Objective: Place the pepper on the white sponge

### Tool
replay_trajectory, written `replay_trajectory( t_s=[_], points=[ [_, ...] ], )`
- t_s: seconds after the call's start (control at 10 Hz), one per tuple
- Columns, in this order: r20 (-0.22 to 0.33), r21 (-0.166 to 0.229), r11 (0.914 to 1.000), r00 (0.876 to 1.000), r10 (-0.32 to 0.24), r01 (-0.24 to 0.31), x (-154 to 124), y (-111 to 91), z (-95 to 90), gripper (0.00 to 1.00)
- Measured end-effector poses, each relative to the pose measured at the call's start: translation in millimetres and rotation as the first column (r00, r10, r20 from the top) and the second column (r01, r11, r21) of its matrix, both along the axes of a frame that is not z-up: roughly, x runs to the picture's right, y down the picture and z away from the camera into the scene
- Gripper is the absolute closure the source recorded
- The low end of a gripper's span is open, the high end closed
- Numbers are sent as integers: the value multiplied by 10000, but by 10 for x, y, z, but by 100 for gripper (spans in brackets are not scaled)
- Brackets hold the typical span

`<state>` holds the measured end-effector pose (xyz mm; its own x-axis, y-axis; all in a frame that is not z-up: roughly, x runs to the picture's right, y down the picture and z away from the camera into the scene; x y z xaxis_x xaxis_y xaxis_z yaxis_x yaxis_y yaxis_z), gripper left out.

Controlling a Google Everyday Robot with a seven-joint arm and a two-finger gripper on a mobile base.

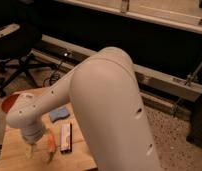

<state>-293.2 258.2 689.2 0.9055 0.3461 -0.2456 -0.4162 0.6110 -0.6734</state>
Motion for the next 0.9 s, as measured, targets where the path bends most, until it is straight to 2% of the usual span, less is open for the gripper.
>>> replay_trajectory(
  t_s=[0.5, 0.9],
  points=[
    [-249, 78, 9996, 9993, -270, 273, 30, 181, 268, 20],
    [-793, 44, 9993, 9961, -377, 382, 120, 257, 462, 20]
  ],
)
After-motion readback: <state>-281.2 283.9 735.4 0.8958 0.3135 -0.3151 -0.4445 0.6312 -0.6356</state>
